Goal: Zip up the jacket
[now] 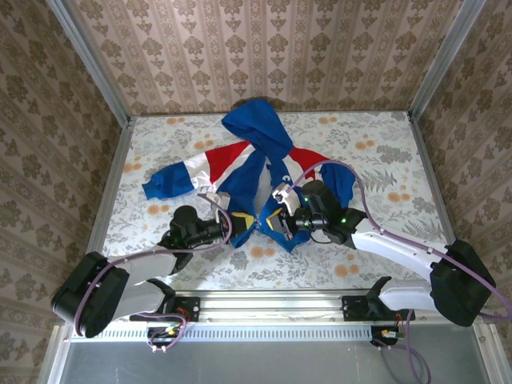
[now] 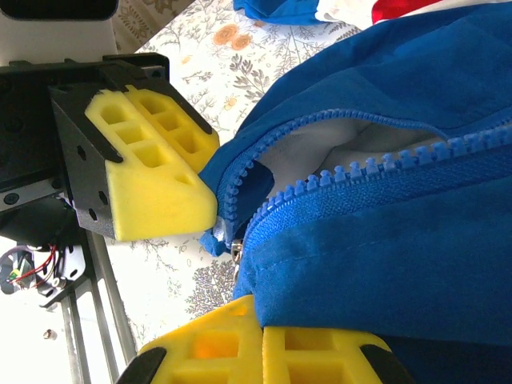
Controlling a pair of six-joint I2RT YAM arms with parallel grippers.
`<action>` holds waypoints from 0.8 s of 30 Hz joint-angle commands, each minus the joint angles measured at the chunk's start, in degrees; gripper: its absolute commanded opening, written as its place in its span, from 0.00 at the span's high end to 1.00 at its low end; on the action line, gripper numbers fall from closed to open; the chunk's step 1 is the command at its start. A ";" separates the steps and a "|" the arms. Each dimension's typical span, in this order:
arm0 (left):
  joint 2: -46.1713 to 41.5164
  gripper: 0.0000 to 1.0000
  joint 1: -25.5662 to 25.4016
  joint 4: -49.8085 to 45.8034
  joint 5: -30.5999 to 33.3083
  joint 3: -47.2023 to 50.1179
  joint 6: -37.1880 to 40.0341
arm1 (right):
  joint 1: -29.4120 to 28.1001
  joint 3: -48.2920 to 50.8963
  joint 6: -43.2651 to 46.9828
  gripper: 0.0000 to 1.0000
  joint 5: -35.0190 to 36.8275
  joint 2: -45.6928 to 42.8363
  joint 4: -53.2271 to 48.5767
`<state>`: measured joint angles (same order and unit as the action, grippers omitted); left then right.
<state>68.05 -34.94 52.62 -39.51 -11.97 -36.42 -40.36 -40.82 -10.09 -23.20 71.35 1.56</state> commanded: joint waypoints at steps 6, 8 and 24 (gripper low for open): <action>0.47 1.00 -1.34 -3.38 0.75 0.39 1.66 | 1.50 -1.05 -3.79 1.00 0.23 -0.53 -7.12; 0.79 1.00 -3.45 -6.94 2.23 -0.49 3.59 | 1.85 -1.19 -5.03 1.00 0.99 0.24 -10.91; 24.18 1.00 -11.62 6.50 9.51 -3.38 -4.45 | 2.40 -1.63 -13.75 0.94 5.57 3.50 -21.86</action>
<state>90.00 -46.17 52.71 -30.13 -13.61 -37.89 -38.13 -40.88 -20.84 -19.94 74.24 -17.58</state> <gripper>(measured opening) 0.051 0.058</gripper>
